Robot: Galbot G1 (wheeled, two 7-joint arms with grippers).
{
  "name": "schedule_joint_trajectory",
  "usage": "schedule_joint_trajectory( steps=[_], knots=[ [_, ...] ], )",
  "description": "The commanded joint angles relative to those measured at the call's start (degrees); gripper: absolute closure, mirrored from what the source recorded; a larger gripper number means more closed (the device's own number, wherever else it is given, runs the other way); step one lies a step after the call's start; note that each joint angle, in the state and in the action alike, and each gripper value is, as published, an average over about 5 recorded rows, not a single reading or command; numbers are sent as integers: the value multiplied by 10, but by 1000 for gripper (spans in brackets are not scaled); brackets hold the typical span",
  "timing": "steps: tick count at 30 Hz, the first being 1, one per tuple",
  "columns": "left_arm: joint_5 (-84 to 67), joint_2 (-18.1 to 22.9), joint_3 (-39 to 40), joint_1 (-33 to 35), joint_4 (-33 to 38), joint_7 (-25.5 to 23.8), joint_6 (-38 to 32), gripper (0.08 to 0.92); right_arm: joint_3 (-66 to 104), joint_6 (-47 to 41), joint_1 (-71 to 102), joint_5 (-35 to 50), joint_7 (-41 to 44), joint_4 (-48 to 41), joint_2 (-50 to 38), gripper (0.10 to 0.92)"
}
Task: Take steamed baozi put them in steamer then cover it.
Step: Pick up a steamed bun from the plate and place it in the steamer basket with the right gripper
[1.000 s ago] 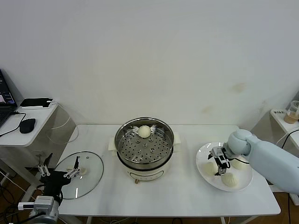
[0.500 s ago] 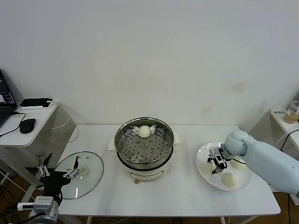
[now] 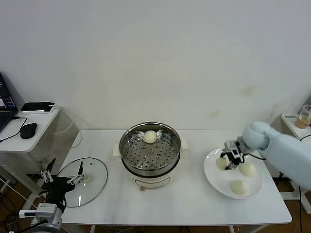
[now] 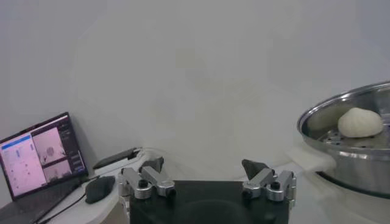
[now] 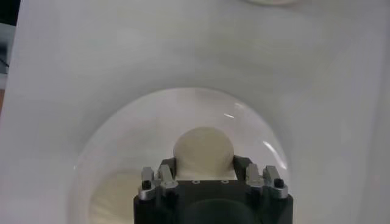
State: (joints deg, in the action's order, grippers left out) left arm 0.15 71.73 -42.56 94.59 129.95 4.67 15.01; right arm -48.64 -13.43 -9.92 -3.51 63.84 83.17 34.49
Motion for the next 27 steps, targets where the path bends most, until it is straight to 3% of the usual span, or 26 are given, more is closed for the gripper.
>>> schedule_joint_trajectory(
  steps=[1,8,14,27],
  knots=[
    [-1,-1,1,0,-1,0,0,177,-121,-37,-232,129,-19,45,55,434],
    [-2,-3,2,-3,-12,0,-1,177,-149,-98,-258,216,-63,27,195,431],
    [-2,0,0,-7,-16,-1,-1,177,-144,-132,-233,273,-88,-47,319,431],
    [-3,1,-7,-8,-9,-2,2,177,-158,-159,-142,277,-107,-213,469,431]
  ],
)
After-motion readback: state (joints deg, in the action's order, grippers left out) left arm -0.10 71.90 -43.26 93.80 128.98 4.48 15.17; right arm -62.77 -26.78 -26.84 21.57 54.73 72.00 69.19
